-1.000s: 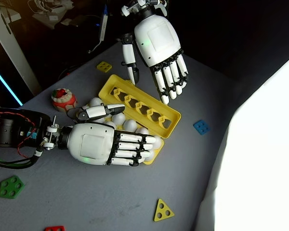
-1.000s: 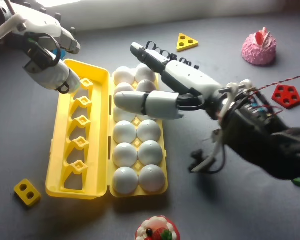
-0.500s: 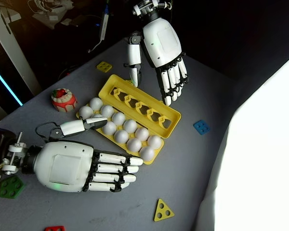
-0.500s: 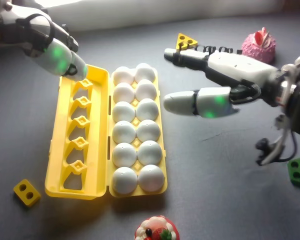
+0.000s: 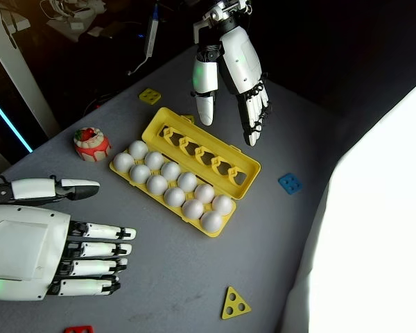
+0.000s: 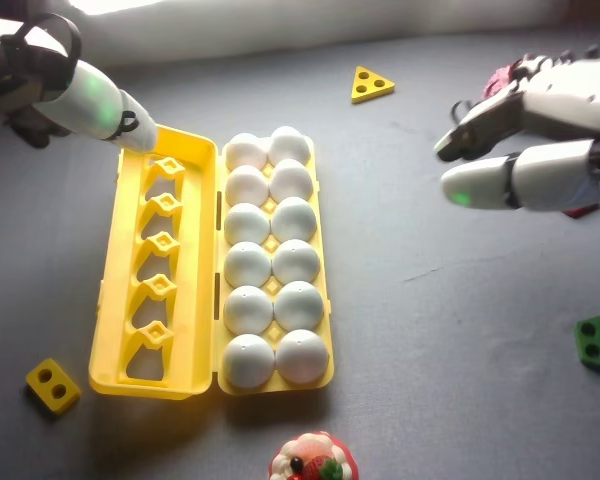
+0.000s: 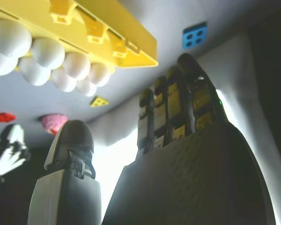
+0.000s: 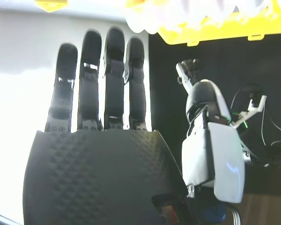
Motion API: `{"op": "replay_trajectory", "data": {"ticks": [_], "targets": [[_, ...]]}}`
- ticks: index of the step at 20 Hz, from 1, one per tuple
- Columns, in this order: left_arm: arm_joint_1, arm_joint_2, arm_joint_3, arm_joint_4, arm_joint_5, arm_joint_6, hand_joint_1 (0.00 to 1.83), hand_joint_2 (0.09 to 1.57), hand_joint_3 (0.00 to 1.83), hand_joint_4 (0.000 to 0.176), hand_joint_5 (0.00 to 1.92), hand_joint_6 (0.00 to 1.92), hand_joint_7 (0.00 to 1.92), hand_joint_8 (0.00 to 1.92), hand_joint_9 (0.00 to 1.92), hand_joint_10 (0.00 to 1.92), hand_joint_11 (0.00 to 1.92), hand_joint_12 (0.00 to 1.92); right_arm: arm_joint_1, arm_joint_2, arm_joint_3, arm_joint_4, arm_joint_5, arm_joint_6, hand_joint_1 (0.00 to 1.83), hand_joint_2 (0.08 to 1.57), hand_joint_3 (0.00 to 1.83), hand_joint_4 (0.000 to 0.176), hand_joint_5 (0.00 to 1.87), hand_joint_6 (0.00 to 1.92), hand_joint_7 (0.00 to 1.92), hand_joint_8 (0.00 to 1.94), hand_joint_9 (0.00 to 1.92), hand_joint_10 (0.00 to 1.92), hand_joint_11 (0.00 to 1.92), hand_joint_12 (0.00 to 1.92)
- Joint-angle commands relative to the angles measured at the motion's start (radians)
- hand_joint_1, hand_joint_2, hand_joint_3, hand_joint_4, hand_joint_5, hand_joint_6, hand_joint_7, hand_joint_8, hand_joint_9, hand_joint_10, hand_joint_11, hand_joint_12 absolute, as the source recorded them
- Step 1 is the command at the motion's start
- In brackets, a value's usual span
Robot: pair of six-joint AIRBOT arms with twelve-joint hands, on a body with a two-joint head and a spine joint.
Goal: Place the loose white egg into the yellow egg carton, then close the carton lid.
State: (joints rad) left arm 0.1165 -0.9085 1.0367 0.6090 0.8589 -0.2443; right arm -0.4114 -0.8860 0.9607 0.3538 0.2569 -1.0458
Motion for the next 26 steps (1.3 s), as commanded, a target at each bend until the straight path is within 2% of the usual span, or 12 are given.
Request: {"op": "replay_trajectory", "data": {"ticks": [1,3,5,6,8,10,13,15,17,19,22,26], "targets": [[-0.002,-0.002,0.005,0.043,-0.029,-0.029,0.35,1.30,0.00,0.025,0.23,0.01,0.24,0.01,0.23,0.02,0.00,0.78,0.014,0.015,-0.005,-0.005,0.060,-0.005,0.16,1.19,0.00,0.000,0.61,0.17,0.71,0.01,0.33,0.84,0.00,1.58],[0.020,-0.001,0.010,0.031,-0.040,-0.102,0.35,1.30,0.00,0.023,0.26,0.02,0.27,0.01,0.26,0.02,0.00,0.82,0.054,0.055,-0.010,-0.005,0.005,-0.009,0.18,1.18,0.00,0.000,0.60,0.17,0.70,0.01,0.31,0.84,0.00,1.58],[0.039,0.000,0.017,0.008,-0.044,-0.153,0.32,1.30,0.00,0.024,0.30,0.02,0.34,0.02,0.31,0.03,0.00,0.96,0.088,0.093,-0.012,-0.005,-0.054,-0.023,0.20,1.17,0.00,0.000,0.59,0.16,0.69,0.00,0.30,0.84,0.00,1.58],[0.046,0.000,0.021,-0.007,-0.043,-0.163,0.30,1.31,0.00,0.013,0.33,0.02,0.39,0.03,0.34,0.04,0.00,1.05,0.097,0.110,-0.017,-0.005,-0.076,-0.051,0.20,1.17,0.00,0.000,0.59,0.17,0.69,0.00,0.30,0.84,0.00,1.58],[0.061,0.000,0.026,-0.023,-0.039,-0.188,0.31,1.31,0.00,0.003,0.36,0.03,0.43,0.03,0.39,0.05,0.00,1.12,0.125,0.141,-0.024,-0.005,-0.121,-0.114,0.21,1.17,0.00,0.000,0.58,0.17,0.67,0.00,0.27,0.86,0.00,1.56],[0.074,0.000,0.031,-0.024,-0.035,-0.227,0.29,1.30,0.00,0.002,0.40,0.03,0.48,0.02,0.42,0.06,0.00,1.18,0.146,0.158,-0.027,-0.005,-0.154,-0.129,0.18,1.18,0.00,0.000,0.57,0.17,0.66,0.00,0.26,0.86,0.00,1.56],[0.085,0.000,0.043,-0.007,-0.035,-0.278,0.27,1.31,0.00,0.008,0.38,0.01,0.46,0.01,0.40,0.05,0.00,1.15,0.146,0.151,-0.042,-0.009,-0.136,-0.243,0.18,1.18,0.00,0.000,0.56,0.17,0.66,0.00,0.25,0.86,0.00,1.56],[0.096,0.000,0.044,0.001,-0.028,-0.325,0.27,1.31,0.00,0.004,0.36,0.00,0.47,0.01,0.39,0.04,0.00,1.13,0.148,0.150,-0.071,-0.009,-0.047,-0.333,0.19,1.18,0.00,0.000,0.56,0.17,0.65,0.00,0.25,0.86,0.00,1.56],[0.112,0.000,0.042,0.001,-0.026,-0.374,0.31,1.30,0.00,0.000,0.38,0.01,0.50,0.01,0.41,0.05,0.00,1.15,0.147,0.148,-0.088,-0.009,-0.013,-0.345,0.20,1.18,0.00,0.000,0.56,0.18,0.65,0.00,0.24,0.86,0.00,1.56],[0.121,0.001,0.041,-0.006,-0.025,-0.402,0.30,1.30,0.00,0.006,0.36,0.00,0.45,0.00,0.41,0.04,0.00,1.13,0.148,0.144,-0.094,-0.009,-0.015,-0.346,0.20,1.18,0.00,0.000,0.55,0.18,0.66,0.00,0.24,0.86,0.00,1.55],[0.142,0.002,0.042,-0.027,-0.029,-0.457,0.33,1.30,0.00,0.000,0.36,0.00,0.43,0.00,0.39,0.03,0.00,1.06,0.174,0.137,-0.099,-0.008,-0.099,-0.345,0.19,1.17,0.00,0.000,0.56,0.19,0.68,0.01,0.26,0.85,0.00,1.56],[0.170,0.002,0.043,-0.047,-0.051,-0.524,0.35,1.30,0.00,0.000,0.37,0.00,0.42,0.00,0.38,0.02,0.00,1.03,0.175,0.137,-0.101,-0.009,-0.102,-0.348,0.18,1.18,0.00,0.000,0.56,0.20,0.68,0.01,0.27,0.85,0.00,1.56]]}}
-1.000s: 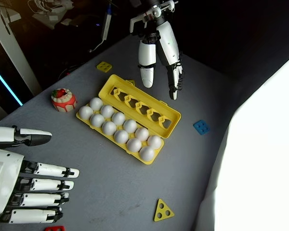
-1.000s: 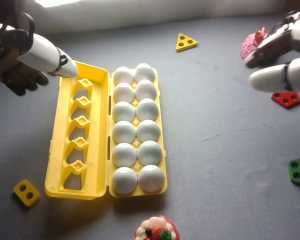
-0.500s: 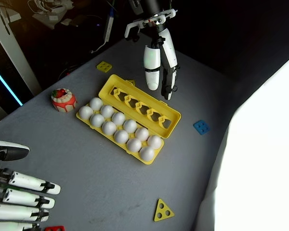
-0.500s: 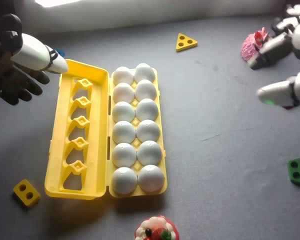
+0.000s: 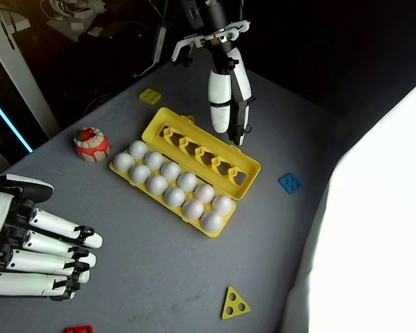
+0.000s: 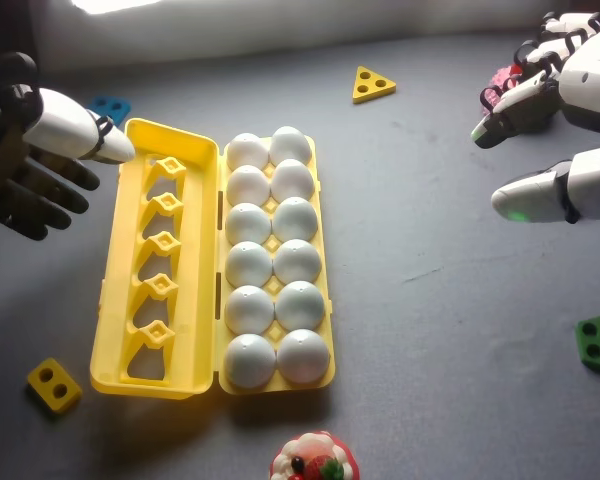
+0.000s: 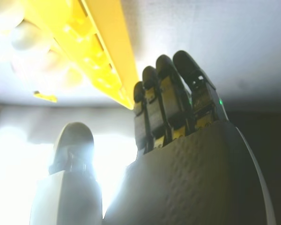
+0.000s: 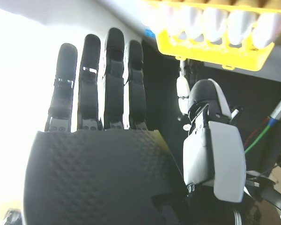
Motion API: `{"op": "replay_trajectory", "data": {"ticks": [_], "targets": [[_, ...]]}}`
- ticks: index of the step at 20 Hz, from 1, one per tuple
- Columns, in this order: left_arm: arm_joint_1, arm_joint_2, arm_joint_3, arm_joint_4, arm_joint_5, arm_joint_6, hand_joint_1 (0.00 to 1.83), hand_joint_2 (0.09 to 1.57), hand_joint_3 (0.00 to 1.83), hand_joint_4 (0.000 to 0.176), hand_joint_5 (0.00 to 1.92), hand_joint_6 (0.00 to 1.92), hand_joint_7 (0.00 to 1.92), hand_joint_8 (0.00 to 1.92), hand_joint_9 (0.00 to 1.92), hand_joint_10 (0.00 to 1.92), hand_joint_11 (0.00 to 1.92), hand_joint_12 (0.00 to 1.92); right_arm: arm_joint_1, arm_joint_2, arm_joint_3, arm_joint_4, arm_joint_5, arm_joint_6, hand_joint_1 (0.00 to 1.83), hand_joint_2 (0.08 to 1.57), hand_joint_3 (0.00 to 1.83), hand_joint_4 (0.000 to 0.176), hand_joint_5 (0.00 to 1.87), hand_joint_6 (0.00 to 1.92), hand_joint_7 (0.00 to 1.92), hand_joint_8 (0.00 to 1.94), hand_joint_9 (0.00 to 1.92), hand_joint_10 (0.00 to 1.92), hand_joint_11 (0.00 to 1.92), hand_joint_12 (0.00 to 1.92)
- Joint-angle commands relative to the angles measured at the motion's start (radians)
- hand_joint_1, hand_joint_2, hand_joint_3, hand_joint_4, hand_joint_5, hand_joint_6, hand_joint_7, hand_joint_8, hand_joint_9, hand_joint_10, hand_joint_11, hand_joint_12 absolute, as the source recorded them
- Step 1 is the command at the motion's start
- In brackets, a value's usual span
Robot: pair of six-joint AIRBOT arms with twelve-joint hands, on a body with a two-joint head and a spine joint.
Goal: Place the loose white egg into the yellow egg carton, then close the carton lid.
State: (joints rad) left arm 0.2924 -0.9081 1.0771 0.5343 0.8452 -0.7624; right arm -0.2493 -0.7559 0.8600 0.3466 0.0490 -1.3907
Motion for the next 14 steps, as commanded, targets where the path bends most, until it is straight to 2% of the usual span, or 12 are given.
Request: {"op": "replay_trajectory", "data": {"ticks": [1,3,11,12,14], "targets": [[0.000,0.001,0.003,0.018,-0.040,-0.014,0.35,1.31,0.00,0.000,0.36,0.00,0.42,0.00,0.38,0.02,0.00,1.03,0.013,0.007,-0.001,-0.001,0.106,-0.005,0.18,1.18,0.00,0.000,0.56,0.20,0.67,0.00,0.26,0.85,0.00,1.56],[0.024,0.001,0.002,0.010,-0.059,-0.056,0.36,1.30,0.00,0.006,0.36,0.00,0.42,0.00,0.39,0.02,0.00,1.02,0.011,0.006,-0.001,-0.001,0.106,-0.006,0.17,1.18,0.00,0.000,0.55,0.20,0.66,0.00,0.25,0.84,0.00,1.56],[0.098,0.000,-0.008,0.004,-0.128,-0.208,0.30,1.31,0.00,0.000,0.37,0.00,0.42,0.00,0.39,0.02,0.00,1.03,0.009,0.004,-0.001,-0.001,0.112,-0.021,0.16,1.19,0.00,0.000,0.53,0.21,0.64,0.00,0.22,0.86,0.00,1.55],[0.106,0.000,-0.011,0.004,-0.137,-0.226,0.27,1.31,0.00,0.008,0.35,0.00,0.41,0.00,0.38,0.01,0.00,1.00,0.009,0.004,-0.001,-0.001,0.112,-0.021,0.19,1.18,0.00,0.000,0.54,0.22,0.64,0.00,0.22,0.87,0.00,1.55],[0.122,-0.001,-0.019,0.004,-0.150,-0.264,0.32,1.31,0.00,0.003,0.36,0.01,0.42,0.00,0.39,0.01,0.00,0.99,0.009,0.004,-0.001,-0.001,0.113,-0.021,0.17,1.19,0.00,0.000,0.54,0.22,0.65,0.00,0.23,0.87,0.00,1.55]]}}
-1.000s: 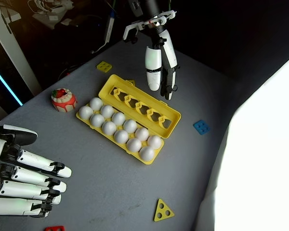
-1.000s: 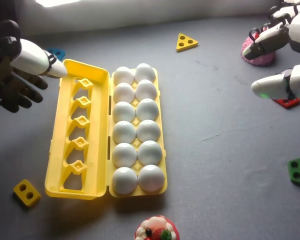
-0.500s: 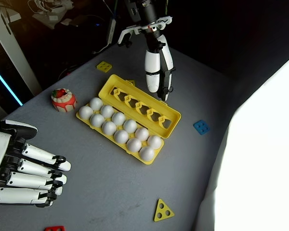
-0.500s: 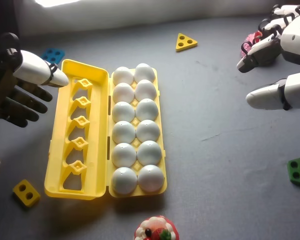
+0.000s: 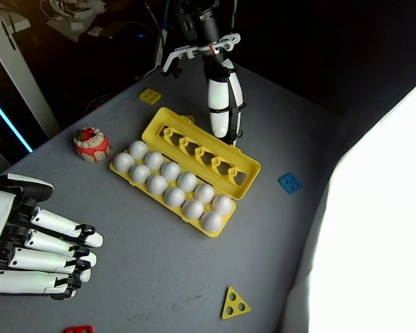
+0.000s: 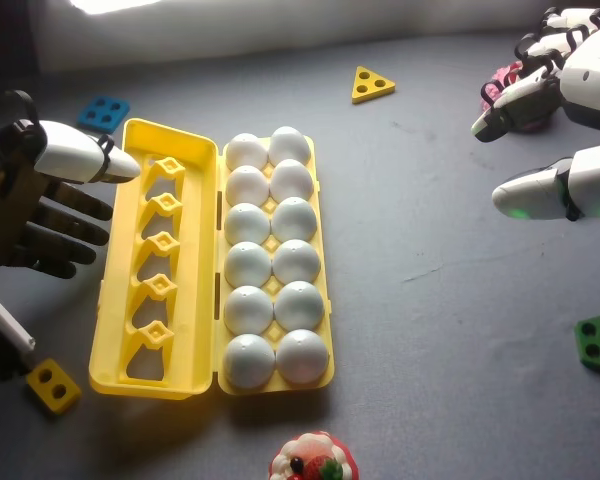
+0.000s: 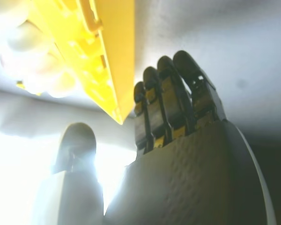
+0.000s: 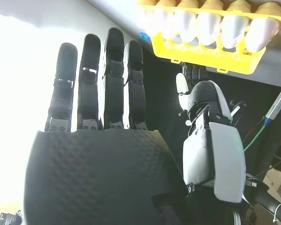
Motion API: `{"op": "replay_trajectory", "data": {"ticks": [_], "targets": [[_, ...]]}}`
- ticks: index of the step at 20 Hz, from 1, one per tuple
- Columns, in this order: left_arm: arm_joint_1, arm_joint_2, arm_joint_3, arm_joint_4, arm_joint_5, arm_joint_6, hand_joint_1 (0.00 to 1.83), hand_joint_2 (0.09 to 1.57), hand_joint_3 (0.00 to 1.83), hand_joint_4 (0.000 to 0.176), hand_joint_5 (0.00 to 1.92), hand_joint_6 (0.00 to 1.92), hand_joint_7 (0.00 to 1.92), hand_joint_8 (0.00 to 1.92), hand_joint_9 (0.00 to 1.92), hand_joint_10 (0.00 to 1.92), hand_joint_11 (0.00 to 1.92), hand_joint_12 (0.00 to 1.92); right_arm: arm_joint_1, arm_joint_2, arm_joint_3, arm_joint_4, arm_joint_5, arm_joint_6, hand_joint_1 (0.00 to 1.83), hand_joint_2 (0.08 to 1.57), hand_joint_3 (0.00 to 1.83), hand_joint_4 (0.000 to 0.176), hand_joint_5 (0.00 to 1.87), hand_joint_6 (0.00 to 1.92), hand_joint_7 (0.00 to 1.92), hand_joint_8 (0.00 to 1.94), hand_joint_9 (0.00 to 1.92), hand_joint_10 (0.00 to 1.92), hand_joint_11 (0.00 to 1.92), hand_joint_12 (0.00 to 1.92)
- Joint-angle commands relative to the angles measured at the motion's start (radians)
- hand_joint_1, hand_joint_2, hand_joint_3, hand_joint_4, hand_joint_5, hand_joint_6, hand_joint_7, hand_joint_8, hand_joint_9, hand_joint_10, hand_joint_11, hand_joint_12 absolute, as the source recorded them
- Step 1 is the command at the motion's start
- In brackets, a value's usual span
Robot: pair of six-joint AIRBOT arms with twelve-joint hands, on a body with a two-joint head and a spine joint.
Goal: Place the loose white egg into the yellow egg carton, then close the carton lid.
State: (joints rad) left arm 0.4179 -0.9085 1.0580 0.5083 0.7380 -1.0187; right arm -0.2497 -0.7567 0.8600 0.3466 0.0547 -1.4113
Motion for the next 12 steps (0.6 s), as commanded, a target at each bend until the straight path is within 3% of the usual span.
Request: {"op": "replay_trajectory", "data": {"ticks": [1,8,12], "targets": [[0.002,-0.001,-0.003,0.029,-0.049,-0.024,0.31,1.31,0.00,0.004,0.36,0.00,0.42,0.00,0.38,0.01,0.00,1.00,0.009,0.004,-0.001,-0.001,0.109,0.000,0.16,1.19,0.00,0.000,0.54,0.22,0.64,0.00,0.23,0.87,0.00,1.56],[0.041,-0.005,-0.024,0.030,-0.084,-0.141,0.34,1.31,0.00,0.000,0.37,0.00,0.42,0.00,0.39,0.01,0.00,1.02,0.009,0.004,-0.001,-0.001,0.112,-0.001,0.17,1.19,0.00,0.000,0.53,0.23,0.64,0.00,0.23,0.86,0.00,1.54],[0.032,-0.006,-0.025,0.030,-0.097,-0.154,0.35,1.30,0.00,0.000,0.37,0.00,0.43,0.01,0.40,0.01,0.00,1.06,0.010,0.004,-0.001,-0.001,0.115,-0.003,0.19,1.19,0.00,0.000,0.52,0.23,0.63,0.00,0.22,0.85,0.00,1.54]]}}
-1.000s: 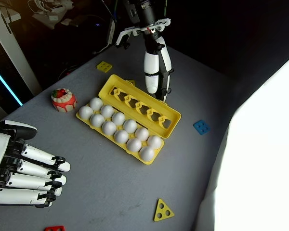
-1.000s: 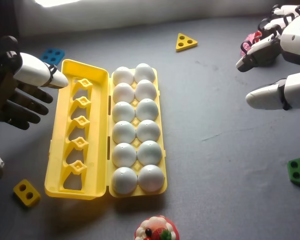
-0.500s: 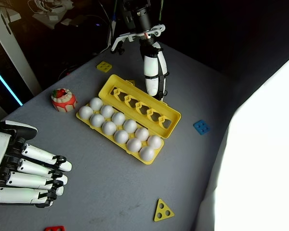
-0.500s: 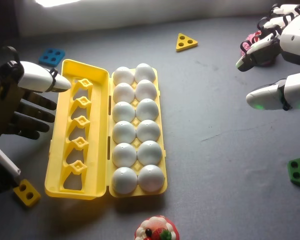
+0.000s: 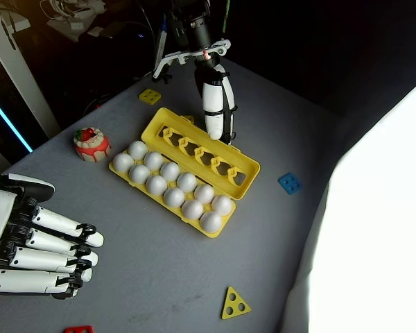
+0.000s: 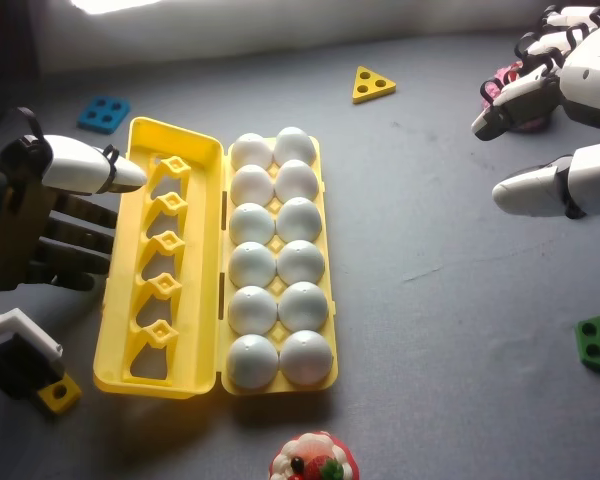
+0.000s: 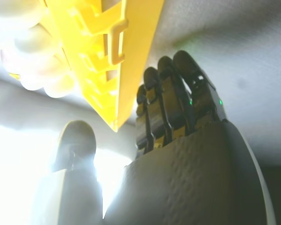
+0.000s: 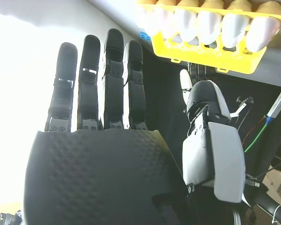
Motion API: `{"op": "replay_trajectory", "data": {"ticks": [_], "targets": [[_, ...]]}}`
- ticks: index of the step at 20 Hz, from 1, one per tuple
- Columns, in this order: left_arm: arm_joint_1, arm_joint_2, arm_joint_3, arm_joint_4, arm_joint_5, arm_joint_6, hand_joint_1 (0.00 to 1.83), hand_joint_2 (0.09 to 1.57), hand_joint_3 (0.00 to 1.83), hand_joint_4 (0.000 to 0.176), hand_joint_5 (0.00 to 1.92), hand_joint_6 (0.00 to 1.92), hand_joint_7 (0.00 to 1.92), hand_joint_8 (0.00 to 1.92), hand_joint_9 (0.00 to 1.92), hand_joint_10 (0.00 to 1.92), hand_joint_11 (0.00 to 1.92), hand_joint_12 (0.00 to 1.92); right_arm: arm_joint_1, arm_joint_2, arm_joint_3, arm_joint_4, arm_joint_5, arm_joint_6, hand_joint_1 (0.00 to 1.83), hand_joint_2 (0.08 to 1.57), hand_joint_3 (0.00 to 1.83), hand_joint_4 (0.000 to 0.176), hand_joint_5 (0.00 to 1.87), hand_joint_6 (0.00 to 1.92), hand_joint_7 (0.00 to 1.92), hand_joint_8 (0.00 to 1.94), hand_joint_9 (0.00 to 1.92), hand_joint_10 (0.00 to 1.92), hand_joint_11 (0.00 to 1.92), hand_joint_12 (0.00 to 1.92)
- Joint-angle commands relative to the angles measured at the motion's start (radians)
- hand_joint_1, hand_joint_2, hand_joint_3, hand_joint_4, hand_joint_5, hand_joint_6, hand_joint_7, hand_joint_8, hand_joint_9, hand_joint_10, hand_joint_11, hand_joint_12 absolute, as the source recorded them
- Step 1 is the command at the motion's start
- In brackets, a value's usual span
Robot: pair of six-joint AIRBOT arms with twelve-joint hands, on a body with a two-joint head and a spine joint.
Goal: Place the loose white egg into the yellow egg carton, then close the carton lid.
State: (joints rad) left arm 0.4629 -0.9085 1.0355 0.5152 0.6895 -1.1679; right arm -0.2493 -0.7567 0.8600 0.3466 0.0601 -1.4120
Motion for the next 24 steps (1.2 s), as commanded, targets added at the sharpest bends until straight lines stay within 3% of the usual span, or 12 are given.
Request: {"op": "replay_trajectory", "data": {"ticks": [1,8,15,24], "targets": [[-0.020,-0.006,-0.003,0.023,-0.048,-0.005,0.35,1.30,0.00,0.000,0.37,0.00,0.43,0.01,0.40,0.01,0.00,1.06,0.011,0.004,-0.001,-0.001,0.112,-0.002,0.19,1.19,0.00,0.000,0.52,0.23,0.63,0.00,0.22,0.85,0.00,1.54],[-0.100,-0.014,-0.012,0.027,-0.052,0.028,0.34,1.31,0.00,0.000,0.36,0.00,0.42,0.00,0.39,0.00,0.00,1.01,0.011,0.004,-0.001,-0.001,0.121,-0.002,0.17,1.18,0.00,0.000,0.53,0.25,0.65,0.01,0.24,0.86,0.00,1.56],[-0.228,-0.023,-0.038,0.026,-0.067,0.149,0.36,1.31,0.00,0.000,0.36,0.01,0.41,0.00,0.40,0.00,0.00,1.01,0.013,0.004,-0.001,-0.001,0.126,-0.002,0.18,1.18,0.00,0.000,0.53,0.26,0.65,0.01,0.24,0.87,0.00,1.56],[-0.265,-0.023,-0.190,0.025,-0.095,0.220,0.34,1.31,0.00,0.000,0.37,0.01,0.42,0.00,0.40,0.00,0.00,1.07,0.012,0.004,-0.001,-0.001,0.129,-0.002,0.16,1.19,0.00,0.000,0.52,0.28,0.63,0.01,0.23,0.88,0.00,1.54]]}}
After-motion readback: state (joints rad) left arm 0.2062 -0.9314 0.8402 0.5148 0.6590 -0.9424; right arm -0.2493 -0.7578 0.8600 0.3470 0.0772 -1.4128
